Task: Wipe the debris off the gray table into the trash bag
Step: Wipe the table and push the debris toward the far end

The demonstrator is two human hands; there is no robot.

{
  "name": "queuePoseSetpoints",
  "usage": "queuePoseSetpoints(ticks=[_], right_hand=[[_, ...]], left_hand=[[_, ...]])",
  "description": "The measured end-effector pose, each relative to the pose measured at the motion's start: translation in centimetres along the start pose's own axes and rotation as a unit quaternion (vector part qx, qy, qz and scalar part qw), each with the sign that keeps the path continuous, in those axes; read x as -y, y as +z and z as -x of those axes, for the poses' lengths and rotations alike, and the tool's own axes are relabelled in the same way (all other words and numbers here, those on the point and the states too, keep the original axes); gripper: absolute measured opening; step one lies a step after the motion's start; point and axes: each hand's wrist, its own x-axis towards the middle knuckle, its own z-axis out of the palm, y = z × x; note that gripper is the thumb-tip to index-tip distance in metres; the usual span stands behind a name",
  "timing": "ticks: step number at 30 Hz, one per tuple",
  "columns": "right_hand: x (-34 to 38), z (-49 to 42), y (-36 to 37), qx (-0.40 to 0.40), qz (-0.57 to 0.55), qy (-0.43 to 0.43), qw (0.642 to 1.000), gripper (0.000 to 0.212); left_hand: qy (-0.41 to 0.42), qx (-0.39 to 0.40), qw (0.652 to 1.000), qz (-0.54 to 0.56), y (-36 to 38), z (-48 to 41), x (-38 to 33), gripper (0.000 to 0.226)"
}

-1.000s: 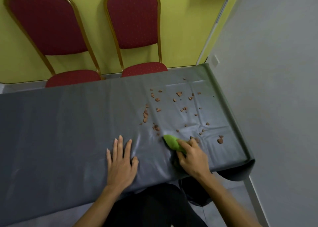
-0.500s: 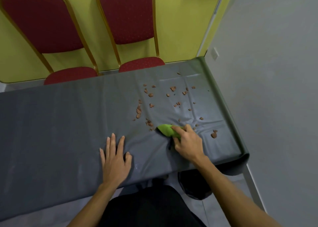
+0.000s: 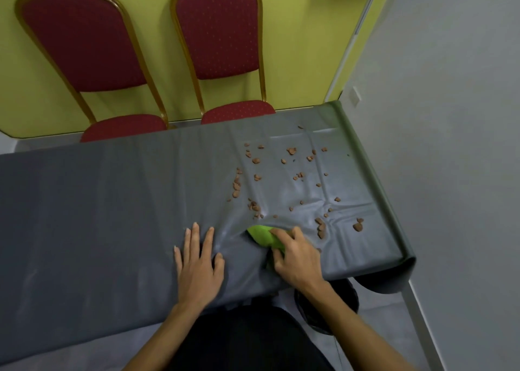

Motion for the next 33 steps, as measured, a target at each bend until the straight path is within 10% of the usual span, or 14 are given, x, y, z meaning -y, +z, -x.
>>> queuePoseSetpoints(ticks=[8, 16, 27, 33], right_hand=[[-0.8, -0.7, -0.7, -0.016, -0.030, 0.086, 0.996, 0.042], [4.6, 1.3, 2.1, 0.050, -0.003, -0.078, 0.996, 0.041], [0.7, -4.5, -1.9, -0.066, 0.108, 0.044, 0.991, 0.031], [6.6, -1.3, 2.2, -0.021, 0.091, -0.042, 0.995, 0.027]], left_hand=[[0.002, 0.030, 0.999, 0.024, -0.4, -0.3, 0.3, 0.063], [0.003, 0.040, 0.999, -0.008, -0.4, 0.3, 0.4, 0.066], [0.101, 0.035, 0.994, -0.031, -3.0, -1.1, 0.3, 0.062], [0.070, 0.001, 0.998, -0.004, -3.3, -4.3, -0.1, 0.061]])
